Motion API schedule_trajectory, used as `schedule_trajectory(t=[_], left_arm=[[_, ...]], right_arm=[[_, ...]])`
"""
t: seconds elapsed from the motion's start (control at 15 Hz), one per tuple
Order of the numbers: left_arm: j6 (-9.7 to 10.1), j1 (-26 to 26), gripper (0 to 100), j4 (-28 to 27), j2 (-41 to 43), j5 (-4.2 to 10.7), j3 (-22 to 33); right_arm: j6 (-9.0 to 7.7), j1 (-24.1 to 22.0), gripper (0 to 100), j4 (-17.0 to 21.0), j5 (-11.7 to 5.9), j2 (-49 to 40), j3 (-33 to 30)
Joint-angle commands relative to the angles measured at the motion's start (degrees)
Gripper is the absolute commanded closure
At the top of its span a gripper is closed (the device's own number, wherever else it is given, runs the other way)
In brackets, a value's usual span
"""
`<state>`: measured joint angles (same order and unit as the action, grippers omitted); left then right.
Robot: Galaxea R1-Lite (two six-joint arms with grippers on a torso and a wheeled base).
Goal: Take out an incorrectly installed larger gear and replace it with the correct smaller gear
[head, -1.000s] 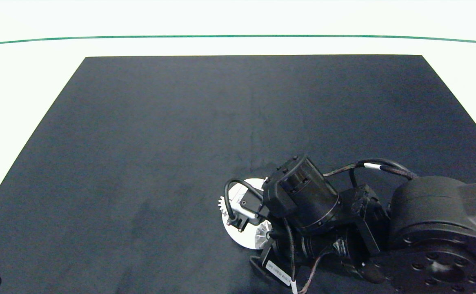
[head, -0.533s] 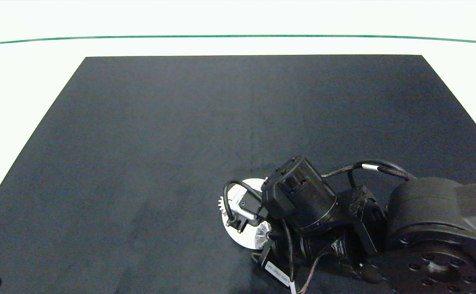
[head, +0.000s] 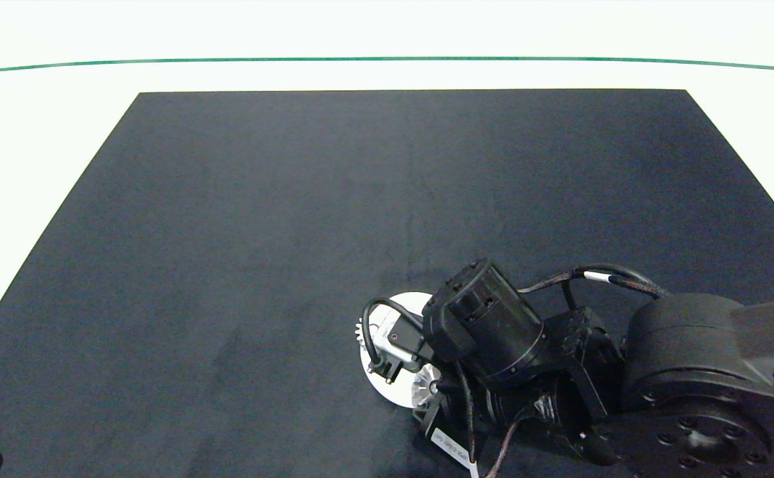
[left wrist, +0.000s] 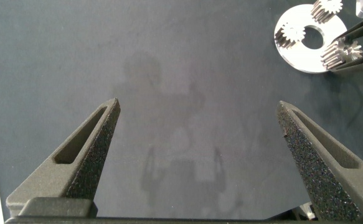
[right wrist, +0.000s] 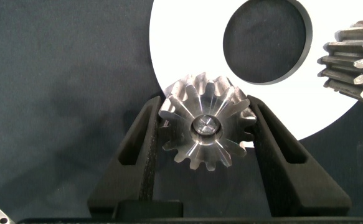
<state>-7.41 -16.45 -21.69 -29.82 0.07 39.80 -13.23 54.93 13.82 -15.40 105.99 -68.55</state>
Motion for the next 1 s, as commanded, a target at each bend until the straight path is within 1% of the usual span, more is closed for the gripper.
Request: schedule_trajectory(t=[0.07,0.33,0.67,0.87,1.0], left_arm=[[-0.06,0.01,0,-0.11,0.11,0.01,0.01],[0.03,0.01,0,-0.11,0.2,0.01,-0.08],[0.03,0.1,0,-0.11,0.2,0.1,-0.08],[0.03,0.1,0,-0.11,0.11,0.1,-0.16],[0.03,0.1,0,-0.11,0.11,0.1,-0.52]], right_arm=[[-0.13,0.0,57,0.15,-0.25,-0.08,0.08],[-0.13,0.0,66,0.15,-0.42,-0.16,0.26],[-0.22,0.18,66,0.41,-0.42,-1.66,-1.06],[-0.13,0.44,66,2.44,-0.42,-2.98,-2.91],[-0.13,0.97,66,2.79,-0.42,-3.33,-3.17]])
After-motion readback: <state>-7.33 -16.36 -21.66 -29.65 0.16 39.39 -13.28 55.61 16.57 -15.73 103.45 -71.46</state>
